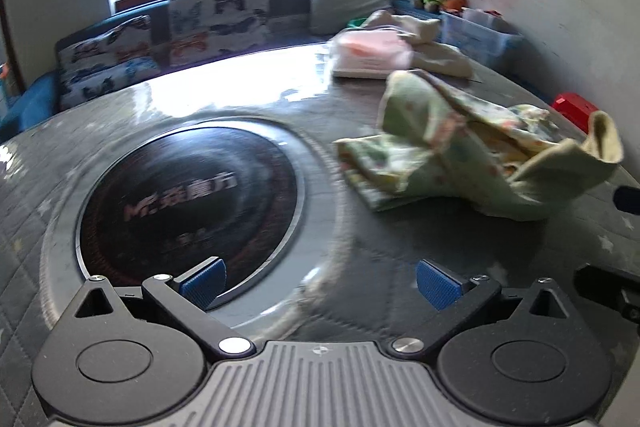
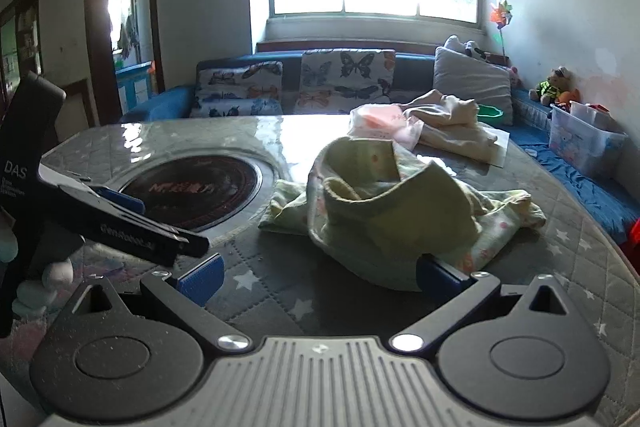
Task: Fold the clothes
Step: 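Reach both grippers toward the crumpled green floral garment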
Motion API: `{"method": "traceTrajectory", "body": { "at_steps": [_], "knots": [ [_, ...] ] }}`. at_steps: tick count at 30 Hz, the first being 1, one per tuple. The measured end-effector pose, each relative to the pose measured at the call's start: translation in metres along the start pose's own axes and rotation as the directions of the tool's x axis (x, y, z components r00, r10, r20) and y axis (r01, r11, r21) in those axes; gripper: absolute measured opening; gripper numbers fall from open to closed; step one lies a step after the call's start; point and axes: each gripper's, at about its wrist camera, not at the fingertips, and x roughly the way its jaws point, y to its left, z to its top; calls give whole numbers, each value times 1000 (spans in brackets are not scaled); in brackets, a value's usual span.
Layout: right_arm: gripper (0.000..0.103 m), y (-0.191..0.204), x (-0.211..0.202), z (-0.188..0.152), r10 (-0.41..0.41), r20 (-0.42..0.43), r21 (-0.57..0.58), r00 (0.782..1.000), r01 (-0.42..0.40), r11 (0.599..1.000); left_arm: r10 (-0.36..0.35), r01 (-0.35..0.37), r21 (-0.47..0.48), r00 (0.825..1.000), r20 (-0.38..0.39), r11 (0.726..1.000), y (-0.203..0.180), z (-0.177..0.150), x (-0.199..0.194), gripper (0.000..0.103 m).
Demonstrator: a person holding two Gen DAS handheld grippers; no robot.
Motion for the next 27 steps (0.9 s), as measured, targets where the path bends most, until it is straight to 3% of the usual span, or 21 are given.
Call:
{"method": "traceTrajectory", "body": {
  "at_steps": [8,10,12,16,19,27],
  "knots": [
    [103,-8,-7,-3,-14,-30,25,999,14,1000,71,-71,12,997,-8,997,-36,-1,2,103],
    [103,-9,-9,-3,-23,-25,35,999,24,999,29,-30,-32,1000,-10,999,-43,2,2,103],
    [103,-12,-10,-3,-31,-24,48,999,32,998,-31,31,-17,1000,-5,999,-41,3,-1,103],
    [103,-16,-13,-1,-52,-32,72,998,54,996,-46,46,-26,999,4,999,-45,3,-5,103],
    [103,-18,-16,0,-65,-39,67,997,68,995,-101,101,42,995,2,994,-38,9,-16,103],
    [103,-30,-18,9,-69,-49,81,996,73,994,-111,110,52,994,18,993,-41,21,-19,103]
  ]
}}
